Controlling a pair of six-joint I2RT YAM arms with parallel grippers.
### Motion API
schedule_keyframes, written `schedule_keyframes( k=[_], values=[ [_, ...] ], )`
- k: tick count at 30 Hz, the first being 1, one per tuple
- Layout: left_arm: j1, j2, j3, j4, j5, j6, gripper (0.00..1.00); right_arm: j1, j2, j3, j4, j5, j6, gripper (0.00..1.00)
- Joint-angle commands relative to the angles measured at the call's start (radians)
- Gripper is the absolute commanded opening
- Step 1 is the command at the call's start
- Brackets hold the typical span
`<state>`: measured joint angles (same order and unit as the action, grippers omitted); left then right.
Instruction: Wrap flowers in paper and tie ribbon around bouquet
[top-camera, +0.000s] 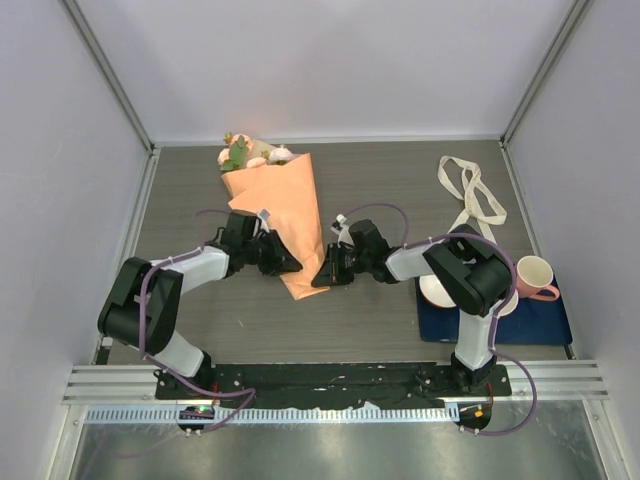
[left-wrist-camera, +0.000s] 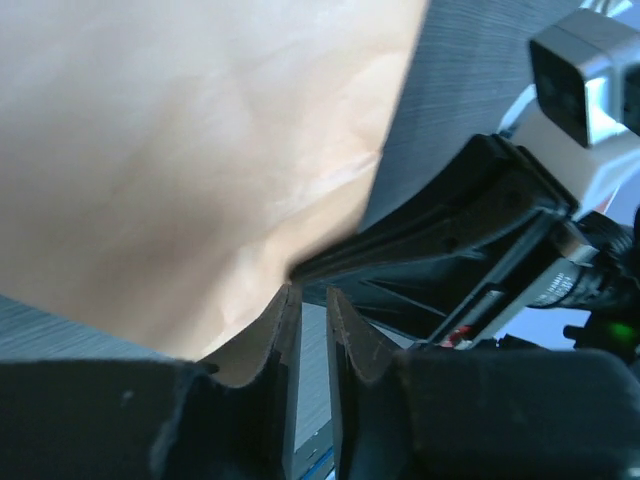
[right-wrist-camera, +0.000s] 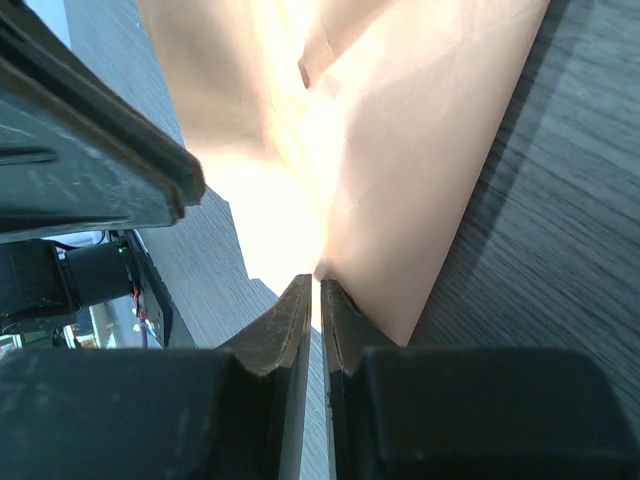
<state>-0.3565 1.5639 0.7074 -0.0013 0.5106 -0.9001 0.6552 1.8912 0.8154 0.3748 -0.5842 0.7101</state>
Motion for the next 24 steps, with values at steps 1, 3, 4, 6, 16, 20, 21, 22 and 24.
schedule_keyframes(
  k=[1, 3, 4, 6, 16, 20, 21, 22, 24],
  values=[
    [-0.007, -0.018, 0.052, -0.014, 0.078, 0.012, 0.16, 0.004, -0.010, 0.002, -0.022, 0.026, -0.031, 0.15],
    [-0.006, 0.001, 0.044, -0.014, 0.060, -0.002, 0.10, 0.004, -0.011, 0.002, -0.019, 0.026, -0.029, 0.15],
    [-0.007, 0.011, 0.038, -0.012, 0.037, -0.005, 0.08, 0.004, -0.015, 0.004, -0.020, 0.026, -0.028, 0.15],
    [-0.007, 0.050, 0.017, -0.012, 0.014, -0.013, 0.01, 0.001, -0.018, 0.004, -0.019, 0.024, -0.024, 0.15],
    [-0.007, 0.159, -0.036, -0.043, -0.076, -0.011, 0.00, -0.080, 0.006, 0.082, -0.023, 0.000, -0.031, 0.15],
    [-0.009, 0.154, -0.025, -0.066, -0.089, 0.000, 0.00, -0.126, 0.039, 0.097, -0.050, 0.012, -0.061, 0.15],
    [-0.010, 0.150, -0.023, -0.077, -0.098, 0.003, 0.00, -0.137, 0.040, 0.090, -0.045, 0.017, -0.061, 0.15],
    [-0.009, 0.148, -0.022, -0.080, -0.099, 0.009, 0.00, -0.153, 0.042, 0.090, -0.042, 0.023, -0.061, 0.15],
    [-0.009, 0.154, -0.016, -0.086, -0.093, 0.010, 0.00, -0.161, 0.058, 0.105, -0.040, 0.026, -0.063, 0.15]
  ],
)
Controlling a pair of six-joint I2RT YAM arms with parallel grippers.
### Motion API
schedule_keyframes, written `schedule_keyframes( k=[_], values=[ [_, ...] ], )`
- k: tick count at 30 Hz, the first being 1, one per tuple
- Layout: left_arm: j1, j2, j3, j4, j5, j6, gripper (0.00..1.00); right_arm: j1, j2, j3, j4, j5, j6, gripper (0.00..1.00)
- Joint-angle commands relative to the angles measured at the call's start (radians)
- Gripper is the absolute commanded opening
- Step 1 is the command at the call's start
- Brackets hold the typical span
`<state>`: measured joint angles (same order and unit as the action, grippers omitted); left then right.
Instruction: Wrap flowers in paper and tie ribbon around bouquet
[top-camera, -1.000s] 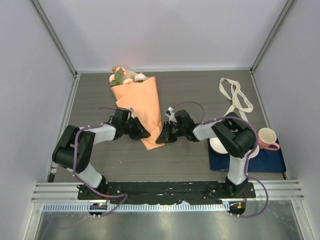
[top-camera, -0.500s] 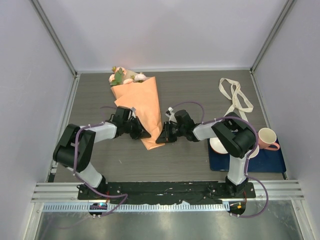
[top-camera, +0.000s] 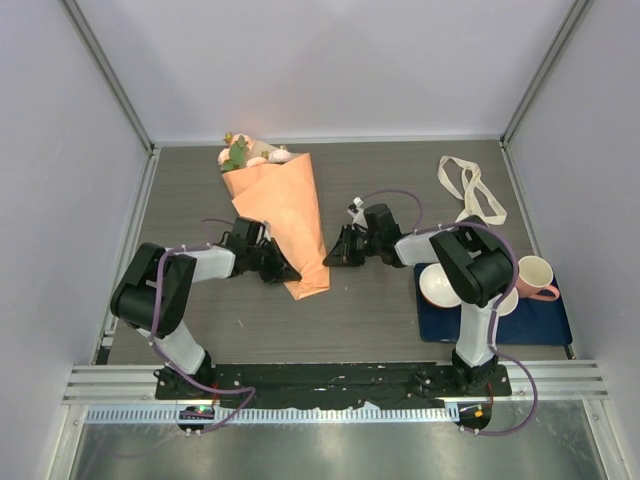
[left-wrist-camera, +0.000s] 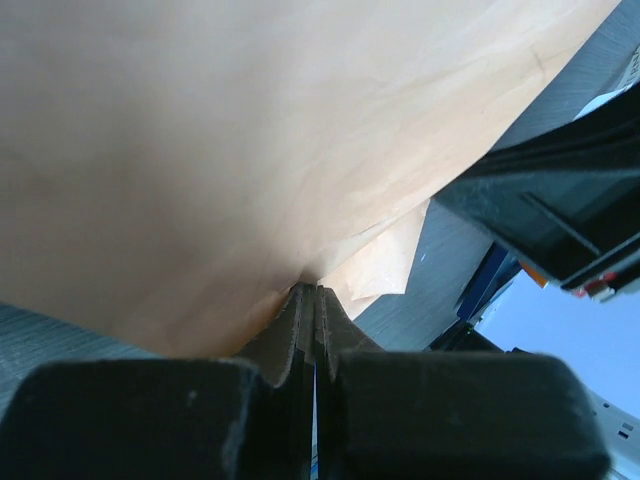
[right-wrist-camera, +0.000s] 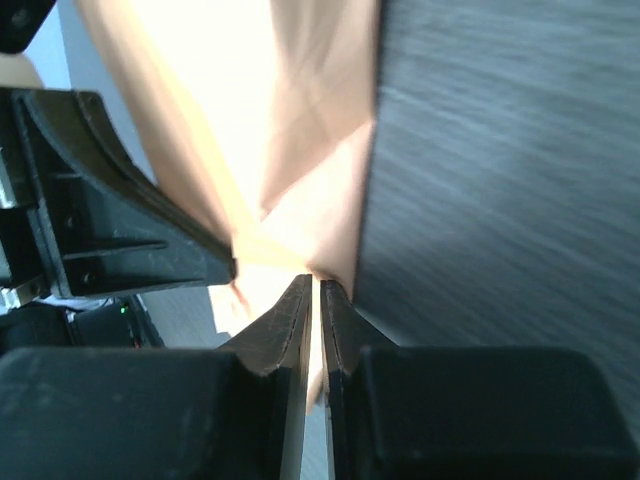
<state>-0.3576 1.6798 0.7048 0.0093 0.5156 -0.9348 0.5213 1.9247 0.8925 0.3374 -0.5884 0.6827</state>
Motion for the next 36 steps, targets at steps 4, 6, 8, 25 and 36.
schedule_keyframes(
  k=[4, 6, 8, 25, 36],
  values=[
    [-0.011, 0.049, -0.004, -0.098, -0.086, 0.045, 0.00, -0.026, 0.030, 0.057, -0.069, 0.096, -0.058, 0.14],
    [-0.014, 0.044, -0.004, -0.104, -0.086, 0.044, 0.00, -0.027, -0.001, 0.062, -0.125, 0.120, -0.092, 0.14],
    [-0.015, 0.034, -0.007, -0.115, -0.085, 0.044, 0.00, -0.026, -0.067, 0.063, -0.153, 0.125, -0.104, 0.15],
    [-0.018, 0.032, -0.005, -0.158, -0.112, 0.034, 0.00, -0.015, 0.098, 0.161, 0.023, 0.018, 0.000, 0.18],
    [-0.023, 0.015, -0.025, -0.187, -0.121, 0.040, 0.00, -0.072, 0.191, 0.250, 0.037, 0.006, 0.006, 0.18]
  ],
)
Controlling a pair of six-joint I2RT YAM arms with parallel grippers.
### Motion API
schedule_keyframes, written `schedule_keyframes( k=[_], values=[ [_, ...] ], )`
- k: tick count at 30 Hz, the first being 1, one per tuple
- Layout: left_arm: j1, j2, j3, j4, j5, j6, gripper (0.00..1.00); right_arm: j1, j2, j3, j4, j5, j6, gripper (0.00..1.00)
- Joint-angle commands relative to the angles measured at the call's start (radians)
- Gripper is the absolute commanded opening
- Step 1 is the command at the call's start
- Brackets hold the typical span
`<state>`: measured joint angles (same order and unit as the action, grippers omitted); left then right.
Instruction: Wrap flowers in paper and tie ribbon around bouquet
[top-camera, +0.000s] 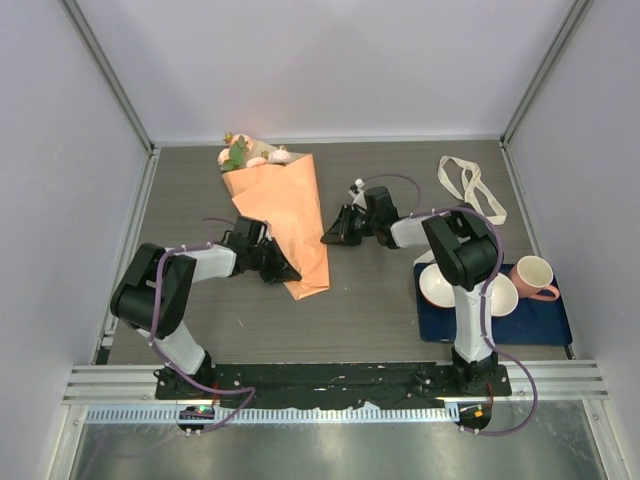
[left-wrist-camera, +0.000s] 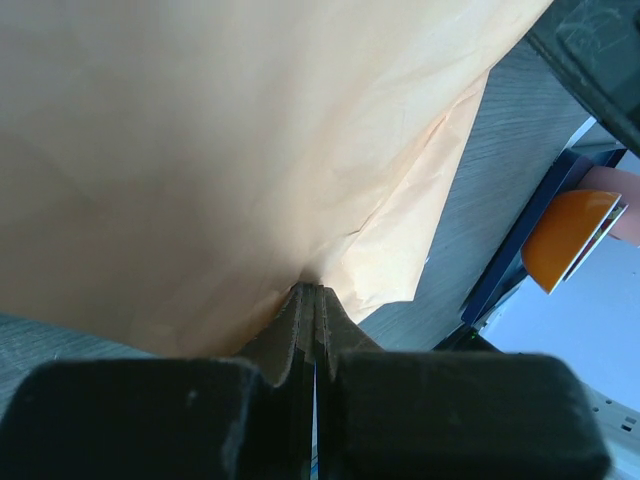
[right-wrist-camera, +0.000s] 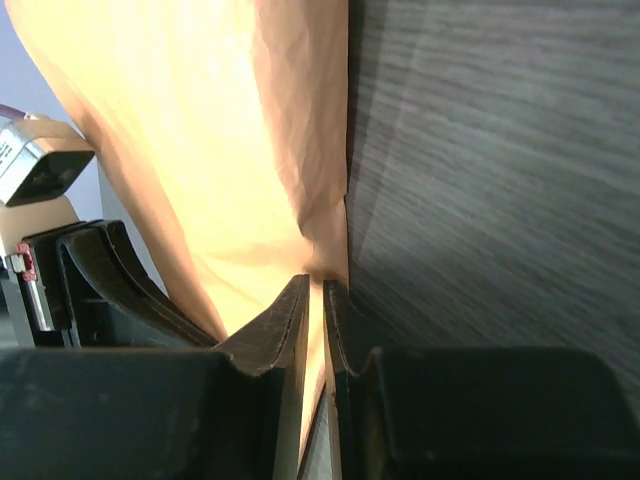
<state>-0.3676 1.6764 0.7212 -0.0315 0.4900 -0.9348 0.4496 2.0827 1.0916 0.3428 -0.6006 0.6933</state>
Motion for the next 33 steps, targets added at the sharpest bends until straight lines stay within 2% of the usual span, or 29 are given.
schedule_keyframes(
  k=[1, 8, 15, 20, 33],
  values=[
    [-0.014, 0.019, -0.042, -0.146, -0.091, 0.040, 0.00, -0.002, 0.037, 0.059, 0.030, 0.018, 0.000, 0.18],
    [-0.016, 0.013, -0.037, -0.150, -0.090, 0.044, 0.00, -0.009, 0.069, 0.117, 0.007, 0.033, 0.023, 0.19],
    [-0.019, 0.014, -0.043, -0.142, -0.077, 0.033, 0.00, -0.040, 0.174, 0.218, -0.050, 0.045, 0.071, 0.18],
    [-0.022, 0.000, -0.054, -0.139, -0.085, 0.028, 0.00, -0.083, 0.246, 0.278, -0.054, 0.035, 0.127, 0.13],
    [-0.025, 0.000, -0.066, -0.137, -0.074, 0.028, 0.00, -0.120, 0.463, 0.648, -0.284, 0.082, 0.137, 0.08]
  ],
)
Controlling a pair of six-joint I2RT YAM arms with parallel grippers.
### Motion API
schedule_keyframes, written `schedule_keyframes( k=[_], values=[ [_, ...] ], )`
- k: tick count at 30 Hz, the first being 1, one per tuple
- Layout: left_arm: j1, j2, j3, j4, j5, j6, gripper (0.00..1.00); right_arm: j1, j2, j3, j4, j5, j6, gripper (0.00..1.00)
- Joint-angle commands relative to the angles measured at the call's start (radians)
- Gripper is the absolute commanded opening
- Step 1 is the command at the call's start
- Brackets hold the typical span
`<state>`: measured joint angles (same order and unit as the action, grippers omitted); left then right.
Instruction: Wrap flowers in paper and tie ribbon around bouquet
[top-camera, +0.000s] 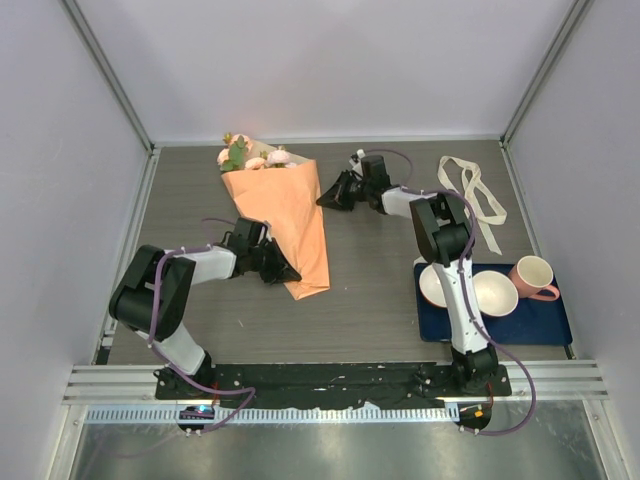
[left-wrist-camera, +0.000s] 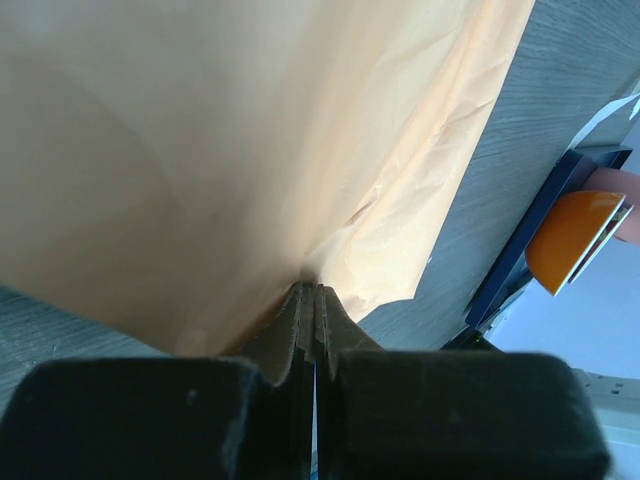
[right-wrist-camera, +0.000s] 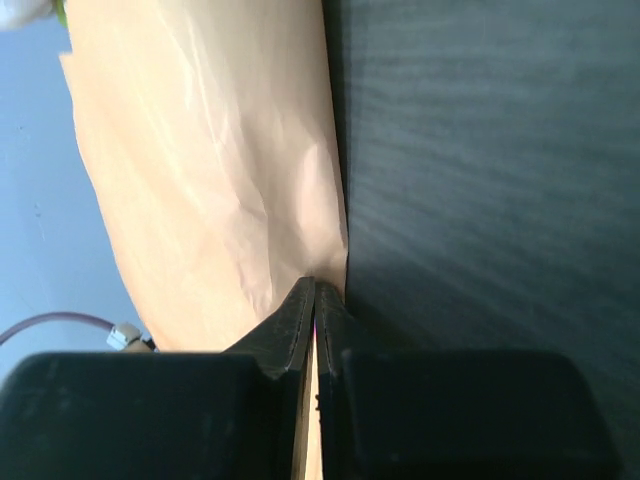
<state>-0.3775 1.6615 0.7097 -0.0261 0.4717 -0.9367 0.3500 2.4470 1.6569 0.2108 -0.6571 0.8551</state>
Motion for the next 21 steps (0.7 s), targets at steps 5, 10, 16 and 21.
schedule_keyframes(
  k=[5, 10, 16, 21],
  values=[
    [-0.018, 0.011, -0.062, -0.141, -0.050, 0.026, 0.00, -0.020, 0.162, 0.219, -0.252, 0.180, -0.036, 0.08],
    [-0.021, 0.012, -0.065, -0.140, -0.053, 0.018, 0.00, -0.026, 0.231, 0.332, -0.320, 0.218, -0.033, 0.08],
    [-0.028, 0.014, -0.073, -0.138, -0.044, 0.009, 0.00, -0.028, 0.319, 0.484, -0.381, 0.249, -0.010, 0.08],
    [-0.028, 0.007, -0.087, -0.141, -0.044, 0.004, 0.00, -0.037, 0.392, 0.615, -0.424, 0.274, 0.024, 0.09]
  ],
)
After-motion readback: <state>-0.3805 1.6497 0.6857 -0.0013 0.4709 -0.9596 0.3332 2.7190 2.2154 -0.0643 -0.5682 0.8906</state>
